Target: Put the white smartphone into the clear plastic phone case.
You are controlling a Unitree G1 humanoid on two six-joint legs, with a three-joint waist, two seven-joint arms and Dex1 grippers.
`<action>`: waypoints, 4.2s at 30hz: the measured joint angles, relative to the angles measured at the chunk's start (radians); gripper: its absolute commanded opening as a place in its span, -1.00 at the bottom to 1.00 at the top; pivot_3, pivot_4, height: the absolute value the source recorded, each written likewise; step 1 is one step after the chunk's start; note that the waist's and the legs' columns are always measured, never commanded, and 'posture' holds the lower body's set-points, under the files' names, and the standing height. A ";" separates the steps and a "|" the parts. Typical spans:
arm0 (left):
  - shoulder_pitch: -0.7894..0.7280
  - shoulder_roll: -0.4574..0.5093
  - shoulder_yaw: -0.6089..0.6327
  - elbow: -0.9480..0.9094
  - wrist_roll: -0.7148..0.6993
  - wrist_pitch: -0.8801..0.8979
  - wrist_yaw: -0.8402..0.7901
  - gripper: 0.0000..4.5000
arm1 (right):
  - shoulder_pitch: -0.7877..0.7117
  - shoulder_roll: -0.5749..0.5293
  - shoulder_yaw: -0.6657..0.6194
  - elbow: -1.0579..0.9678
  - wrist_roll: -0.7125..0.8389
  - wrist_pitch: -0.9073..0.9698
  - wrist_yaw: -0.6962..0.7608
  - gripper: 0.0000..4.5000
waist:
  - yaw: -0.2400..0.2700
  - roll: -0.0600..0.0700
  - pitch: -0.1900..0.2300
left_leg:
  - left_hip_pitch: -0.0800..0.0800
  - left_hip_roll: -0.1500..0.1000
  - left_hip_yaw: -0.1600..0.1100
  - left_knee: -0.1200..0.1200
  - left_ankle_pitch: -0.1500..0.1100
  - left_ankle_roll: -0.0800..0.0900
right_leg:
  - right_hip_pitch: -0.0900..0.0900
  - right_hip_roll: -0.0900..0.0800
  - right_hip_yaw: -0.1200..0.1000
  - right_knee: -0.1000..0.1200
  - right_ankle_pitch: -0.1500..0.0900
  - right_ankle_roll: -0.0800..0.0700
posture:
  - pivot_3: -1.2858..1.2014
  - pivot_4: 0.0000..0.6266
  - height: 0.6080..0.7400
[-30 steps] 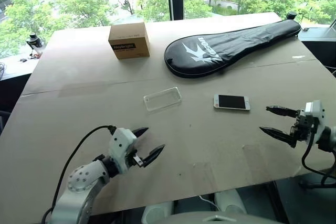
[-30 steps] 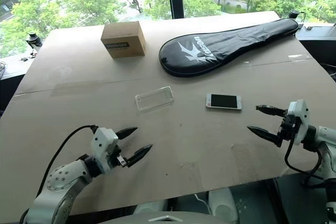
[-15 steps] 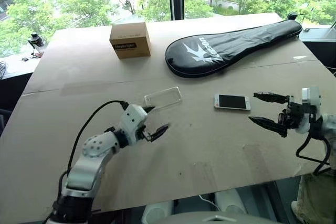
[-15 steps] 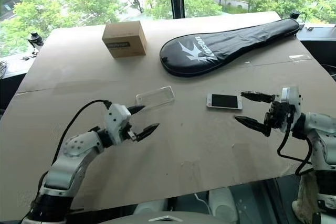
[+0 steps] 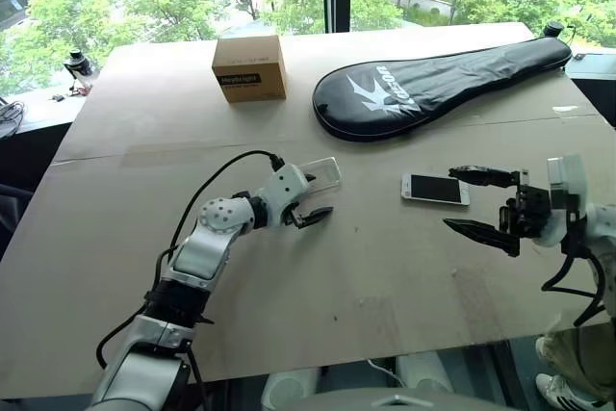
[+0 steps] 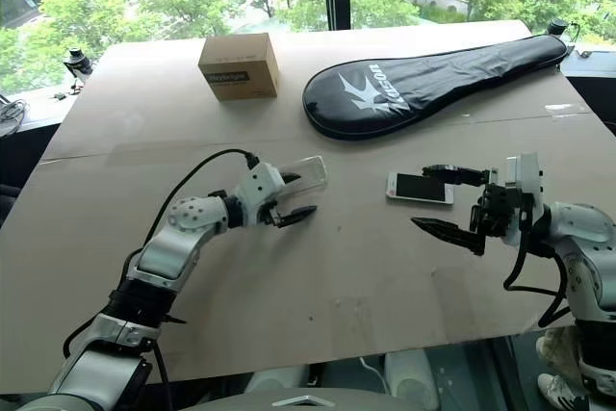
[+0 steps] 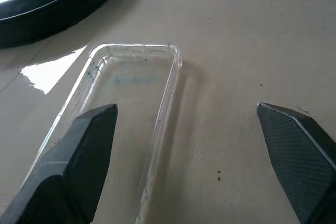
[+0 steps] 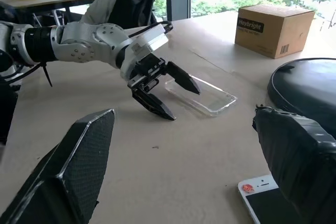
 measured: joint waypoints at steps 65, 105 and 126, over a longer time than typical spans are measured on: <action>-0.089 0.025 0.037 0.171 -0.029 -0.031 -0.133 -0.98 | 0.052 0.025 -0.003 -0.040 -0.019 -0.055 -0.101 1.00 | -0.037 0.004 -0.003 | 0.015 0.005 -0.001 -0.001 0.002 -0.003 | 0.013 0.007 0.000 0.001 0.000 0.001 | 0.03 -0.52 1.00; 0.002 0.144 0.083 -0.592 -0.273 0.565 -0.129 0.96 | -0.472 -0.015 0.274 0.918 -0.428 -0.364 0.190 1.00 | -0.017 0.000 0.005 | -0.006 0.003 0.002 -0.003 0.004 -0.008 | -0.003 0.002 -0.004 -0.005 0.001 0.001 | 0.03 -0.52 1.00; 0.079 0.234 0.119 -0.785 -0.371 0.710 -0.027 0.96 | -0.720 0.070 0.284 1.381 -0.605 -0.631 0.221 1.00 | -0.041 -0.001 0.006 | -0.001 0.002 0.003 -0.001 0.004 -0.008 | -0.001 0.001 0.000 -0.001 0.001 0.000 | 0.03 -0.52 1.00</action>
